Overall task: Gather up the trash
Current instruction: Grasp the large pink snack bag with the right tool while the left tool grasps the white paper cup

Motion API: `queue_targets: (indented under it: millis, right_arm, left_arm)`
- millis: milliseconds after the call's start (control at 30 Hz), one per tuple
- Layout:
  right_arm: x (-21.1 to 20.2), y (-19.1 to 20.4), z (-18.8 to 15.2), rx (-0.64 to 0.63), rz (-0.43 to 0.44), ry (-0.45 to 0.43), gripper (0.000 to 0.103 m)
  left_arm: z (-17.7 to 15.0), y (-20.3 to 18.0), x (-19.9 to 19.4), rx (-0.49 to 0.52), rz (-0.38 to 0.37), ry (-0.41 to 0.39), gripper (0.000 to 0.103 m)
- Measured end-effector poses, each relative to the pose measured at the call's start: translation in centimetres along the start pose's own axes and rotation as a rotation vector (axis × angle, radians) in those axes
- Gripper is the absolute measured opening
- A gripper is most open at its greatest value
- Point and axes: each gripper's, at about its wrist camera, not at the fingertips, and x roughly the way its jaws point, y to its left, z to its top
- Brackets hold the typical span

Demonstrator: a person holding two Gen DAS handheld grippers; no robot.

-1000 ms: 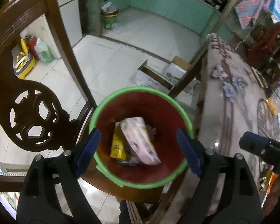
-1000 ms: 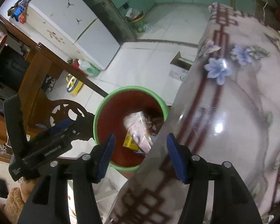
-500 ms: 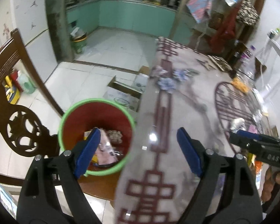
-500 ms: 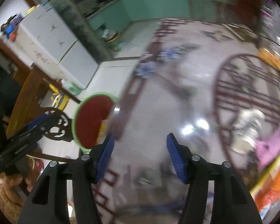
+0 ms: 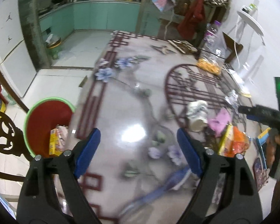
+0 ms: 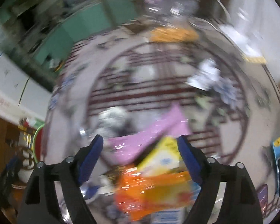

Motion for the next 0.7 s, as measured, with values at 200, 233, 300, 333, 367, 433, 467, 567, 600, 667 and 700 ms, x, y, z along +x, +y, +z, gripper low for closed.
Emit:
queue_targets:
  millis: [200, 233, 300, 333, 367, 433, 467, 567, 600, 667, 700]
  right_arm:
    - [4.8, -4.2, 1.3, 0.106, 0.049, 0.142, 0.081]
    - [5.4, -4.1, 1.3, 0.103, 0.061, 0.157, 0.081]
    - [6.7, -3.6, 1.3, 0.089, 0.063, 0.191, 0.081]
    - [7.6, -3.2, 1.2, 0.075, 0.064, 0.223, 0.081]
    - [8.2, -2.7, 1.1, 0.069, 0.062, 0.241, 0.081]
    - [9.6, -2.2, 0.7, 0.057, 0.062, 0.282, 0.081]
    - [10.0, -2.4, 0.7, 0.053, 0.069, 0.290, 0.083]
    - [10.3, -1.6, 1.0, 0.008, 0.072, 0.285, 0.079]
    - [10.3, -1.4, 1.2, -0.017, 0.065, 0.282, 0.071]
    - [10.5, -1.1, 1.4, -0.043, 0.065, 0.273, 0.058]
    - [10.5, -1.2, 1.5, -0.040, 0.083, 0.268, 0.046]
  left_arm:
    - [-0.3, -4.1, 0.9, 0.035, -0.014, 0.013, 0.082]
    - [-0.3, -4.6, 1.0, 0.041, -0.013, 0.015, 0.082]
    - [-0.1, -5.4, 1.3, 0.051, -0.010, 0.020, 0.082]
    - [0.0, -5.7, 1.4, 0.054, -0.009, 0.023, 0.081]
    - [0.2, -5.9, 1.6, 0.058, -0.007, 0.025, 0.082]
    - [0.5, -6.2, 1.9, 0.061, 0.004, 0.029, 0.082]
    - [0.7, -6.3, 2.1, 0.059, 0.010, 0.030, 0.082]
    - [1.2, -6.3, 3.0, 0.050, 0.020, 0.043, 0.081]
    - [1.3, -6.4, 3.3, 0.050, 0.021, 0.051, 0.081]
    - [1.6, -6.8, 4.1, 0.056, 0.019, 0.067, 0.081]
    - [1.7, -7.1, 4.5, 0.061, 0.017, 0.075, 0.082]
